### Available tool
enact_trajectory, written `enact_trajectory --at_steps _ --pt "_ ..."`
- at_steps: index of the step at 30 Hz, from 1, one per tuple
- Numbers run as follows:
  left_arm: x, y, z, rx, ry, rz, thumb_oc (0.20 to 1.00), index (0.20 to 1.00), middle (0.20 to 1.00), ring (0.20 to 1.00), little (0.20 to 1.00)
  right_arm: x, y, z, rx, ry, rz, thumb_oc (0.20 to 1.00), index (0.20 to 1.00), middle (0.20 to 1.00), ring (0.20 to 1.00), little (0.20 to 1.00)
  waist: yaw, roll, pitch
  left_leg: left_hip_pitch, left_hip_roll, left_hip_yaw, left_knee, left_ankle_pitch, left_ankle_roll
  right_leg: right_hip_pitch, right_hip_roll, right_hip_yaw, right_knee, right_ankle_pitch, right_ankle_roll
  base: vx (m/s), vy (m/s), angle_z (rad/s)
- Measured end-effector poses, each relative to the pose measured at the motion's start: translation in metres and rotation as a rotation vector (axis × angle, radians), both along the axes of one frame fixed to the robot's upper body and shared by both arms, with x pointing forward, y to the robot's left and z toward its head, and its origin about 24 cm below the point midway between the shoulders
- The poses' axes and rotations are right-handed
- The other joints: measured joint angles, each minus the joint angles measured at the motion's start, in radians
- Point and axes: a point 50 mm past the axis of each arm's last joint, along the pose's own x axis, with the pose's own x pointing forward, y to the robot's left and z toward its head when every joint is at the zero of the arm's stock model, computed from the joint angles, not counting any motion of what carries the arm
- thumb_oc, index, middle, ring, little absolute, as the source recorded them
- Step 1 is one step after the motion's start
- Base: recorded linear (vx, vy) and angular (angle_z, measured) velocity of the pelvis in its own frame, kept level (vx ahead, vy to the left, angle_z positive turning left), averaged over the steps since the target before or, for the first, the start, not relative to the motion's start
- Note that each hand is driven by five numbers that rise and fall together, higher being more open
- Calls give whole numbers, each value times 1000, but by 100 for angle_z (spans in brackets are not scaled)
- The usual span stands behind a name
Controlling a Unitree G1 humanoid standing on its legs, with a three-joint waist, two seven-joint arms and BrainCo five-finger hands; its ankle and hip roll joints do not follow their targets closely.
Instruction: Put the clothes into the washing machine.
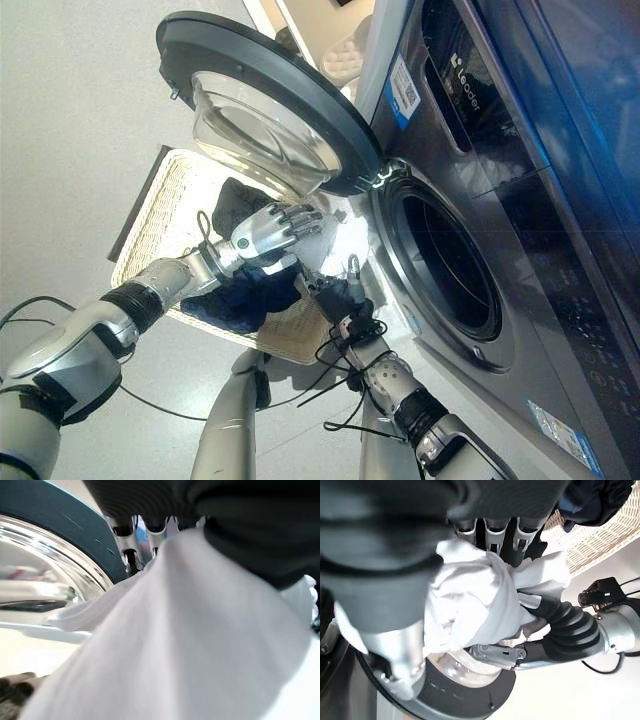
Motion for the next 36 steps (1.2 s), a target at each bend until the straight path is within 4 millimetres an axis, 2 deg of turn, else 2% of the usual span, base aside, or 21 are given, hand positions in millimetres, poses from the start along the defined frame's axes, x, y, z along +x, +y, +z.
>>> enact_trajectory --at_steps 7,16,17,19,20,34,35,36 --pt "0 -4 1 80 -13 -32 200 200 200 200 200 1 0 -2 -26 27 -14 1000 1000 1000 1000 1000 1 0 0 -1 0 0 0 0 0 0 0 -1 0 0 0 0 0 0" --pt "-1 -13 0 255 -32 -103 200 200 200 200 200 2 -5 -11 -155 58 -52 1000 1000 1000 1000 1000 0 0 0 -5 1 -2 4 0 0 0 0 -3 1 1 -1 0 0 0" --pt "-1 -14 -1 274 -31 -110 200 200 200 200 200 2 -5 -13 -168 67 -56 931 931 931 931 931 0 0 0 -6 3 -2 5 0 0 0 0 -4 1 1 -1 0 0 0" --pt "-1 -15 -2 281 -29 -114 200 200 200 200 200 2 -5 -14 -174 72 -58 395 395 395 395 395 0 0 0 -8 4 -3 6 0 0 0 1 -6 1 1 -2 0 0 0" --pt "-1 -15 -2 282 -23 -119 200 200 200 200 200 3 -6 -14 -176 73 -61 200 200 200 200 200 -1 -1 0 -10 5 -4 8 0 0 0 2 -7 0 2 -3 0 0 0" --pt "-2 -28 -6 265 0 -132 200 200 200 200 200 5 -10 -20 -181 94 -110 200 200 200 200 200 -2 -1 -1 -22 6 -8 13 0 0 0 4 -12 -13 9 0 0 0 0" --pt "-2 -28 -5 256 2 -127 235 235 235 235 235 5 -10 -19 -181 92 -111 200 200 200 200 200 -3 -1 -1 -22 6 -8 13 0 0 -1 5 -12 -14 9 1 0 0 0" --pt "-1 -27 -6 232 7 -111 693 693 693 693 693 6 -11 -18 -180 89 -116 200 200 200 200 200 -3 -1 -1 -23 6 -8 13 -1 1 -1 5 -11 -16 9 2 0 0 0"
